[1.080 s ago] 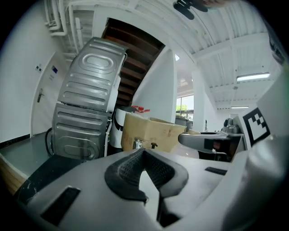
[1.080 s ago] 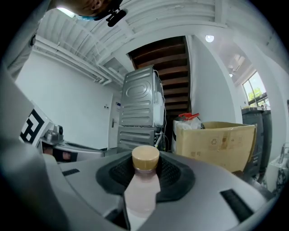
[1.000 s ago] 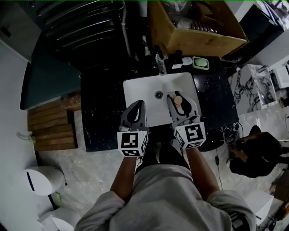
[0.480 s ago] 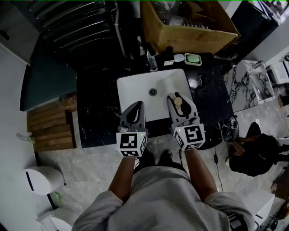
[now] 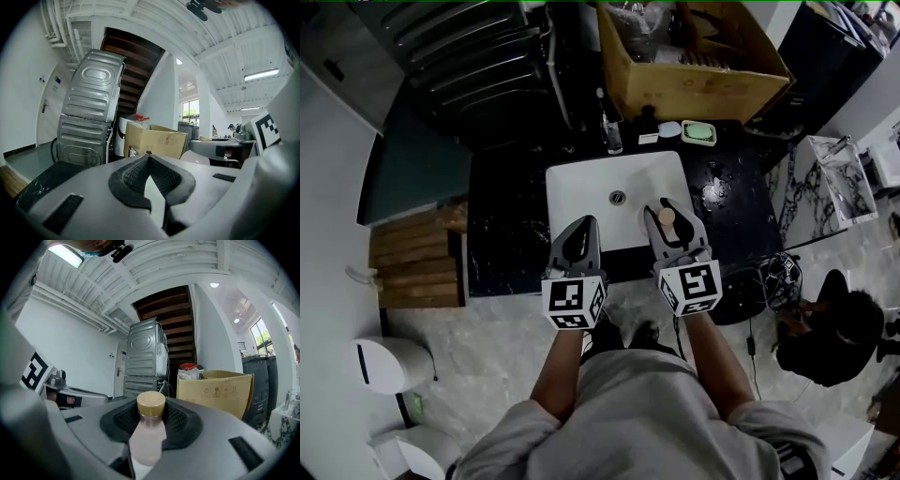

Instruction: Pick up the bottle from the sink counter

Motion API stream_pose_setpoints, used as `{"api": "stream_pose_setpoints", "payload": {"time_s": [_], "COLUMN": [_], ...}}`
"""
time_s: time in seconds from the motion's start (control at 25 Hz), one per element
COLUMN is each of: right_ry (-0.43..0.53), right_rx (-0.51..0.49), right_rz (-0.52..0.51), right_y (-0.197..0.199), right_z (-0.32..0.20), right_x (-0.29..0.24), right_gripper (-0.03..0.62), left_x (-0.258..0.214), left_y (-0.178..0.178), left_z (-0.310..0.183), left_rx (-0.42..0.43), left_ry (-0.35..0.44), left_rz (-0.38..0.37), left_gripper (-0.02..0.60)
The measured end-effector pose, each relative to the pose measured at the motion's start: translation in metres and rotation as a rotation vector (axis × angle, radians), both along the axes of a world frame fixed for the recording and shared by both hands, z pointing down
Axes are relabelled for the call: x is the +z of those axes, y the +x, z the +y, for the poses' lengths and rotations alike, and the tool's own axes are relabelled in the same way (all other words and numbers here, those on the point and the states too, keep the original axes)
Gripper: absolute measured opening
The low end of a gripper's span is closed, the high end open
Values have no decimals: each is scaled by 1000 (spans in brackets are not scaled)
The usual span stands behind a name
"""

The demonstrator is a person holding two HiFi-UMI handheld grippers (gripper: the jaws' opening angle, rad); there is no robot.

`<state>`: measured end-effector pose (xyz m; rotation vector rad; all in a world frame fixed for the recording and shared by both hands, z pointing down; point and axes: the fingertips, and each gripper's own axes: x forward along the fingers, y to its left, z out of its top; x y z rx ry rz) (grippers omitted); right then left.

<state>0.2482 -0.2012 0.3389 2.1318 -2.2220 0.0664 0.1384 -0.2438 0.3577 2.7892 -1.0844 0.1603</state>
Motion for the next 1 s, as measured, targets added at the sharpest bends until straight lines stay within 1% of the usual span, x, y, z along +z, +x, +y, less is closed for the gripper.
{"api": "stream_pose_setpoints", "payload": {"time_s": [0.24,0.4,0.6,0.76,1.0], "right_ry": [21,36,44,44,45], "right_rx": [3,24,37,49,47], "right_rz": [9,14,14,16,10], "right_y": [4,9,13,15,13], "right_z": [8,16,22,27,29], "right_x": [-7,-14,-17,-16,-16], "right_gripper": [129,129,129,129,129], "left_x": [-8,-10,-16,-15,-15], "left_y": [7,13,19,23,22], "left_z": [10,15,20,26,27], "left_rx": [4,26,41,60,63], "left_ry": [29,27,44,41,41], "left_rz": [-1,1,5,4,2], "left_gripper": [12,12,12,12,12]}}
